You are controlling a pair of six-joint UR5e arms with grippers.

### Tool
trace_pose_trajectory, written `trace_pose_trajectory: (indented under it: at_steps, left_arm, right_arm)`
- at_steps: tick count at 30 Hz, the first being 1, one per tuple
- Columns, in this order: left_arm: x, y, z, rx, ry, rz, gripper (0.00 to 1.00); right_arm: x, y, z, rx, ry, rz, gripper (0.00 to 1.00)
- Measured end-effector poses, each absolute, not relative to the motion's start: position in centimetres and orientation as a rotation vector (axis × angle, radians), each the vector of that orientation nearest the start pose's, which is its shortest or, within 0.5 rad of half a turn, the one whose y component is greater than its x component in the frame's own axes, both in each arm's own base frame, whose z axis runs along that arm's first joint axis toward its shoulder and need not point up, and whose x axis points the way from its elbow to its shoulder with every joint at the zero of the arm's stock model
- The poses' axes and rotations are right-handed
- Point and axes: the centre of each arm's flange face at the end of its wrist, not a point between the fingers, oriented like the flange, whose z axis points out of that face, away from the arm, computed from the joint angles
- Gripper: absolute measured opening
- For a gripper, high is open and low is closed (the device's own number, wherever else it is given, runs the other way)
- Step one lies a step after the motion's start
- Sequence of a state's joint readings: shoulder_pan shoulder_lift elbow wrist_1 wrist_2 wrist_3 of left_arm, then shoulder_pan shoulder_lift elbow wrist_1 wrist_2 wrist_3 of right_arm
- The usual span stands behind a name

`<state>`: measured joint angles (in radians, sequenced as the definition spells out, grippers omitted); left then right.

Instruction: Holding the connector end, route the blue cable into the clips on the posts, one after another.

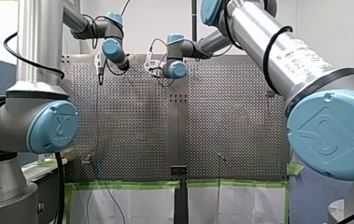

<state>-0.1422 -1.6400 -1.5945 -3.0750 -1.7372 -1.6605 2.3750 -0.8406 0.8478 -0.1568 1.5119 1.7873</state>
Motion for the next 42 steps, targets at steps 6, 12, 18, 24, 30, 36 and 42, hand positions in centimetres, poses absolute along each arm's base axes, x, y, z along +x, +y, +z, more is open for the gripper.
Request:
trace_pose_trajectory:
  at_steps: [6,12,18,24,30,36,42]
  left_arm:
    - [50.2,-20.0,42.3,-0.083,1.64,-0.047,0.0]
    - [50.6,-21.3,39.8,-0.091,1.686,-0.021,0.0]
    - [51.0,-23.9,36.8,-0.091,1.711,-0.01,0.0]
    - [51.1,-26.5,33.8,-0.1,1.727,-0.005,0.0]
    - [51.0,-27.1,32.7,-0.108,1.733,-0.001,0.0]
    - [50.4,-27.2,31.0,-0.105,1.738,-0.012,0.0]
    - [50.1,-27.3,29.4,-0.108,1.732,-0.023,0.0]
  right_arm:
    - [65.9,-44.9,37.4,-2.135,1.065,-2.584,0.0]
    - [65.2,-45.1,35.4,-2.174,1.102,-2.533,0.0]
    - [64.5,-45.3,33.5,-2.212,1.133,-2.484,0.0]
    - [63.2,-45.8,30.9,-2.264,1.187,-2.418,0.0]
    - [61.7,-46.3,28.3,-2.309,1.247,-2.354,0.0]
    - [60.8,-46.2,26.5,-2.342,1.278,-2.302,0.0]
    - [60.2,-45.7,24.7,-2.375,1.299,-2.248,0.0]
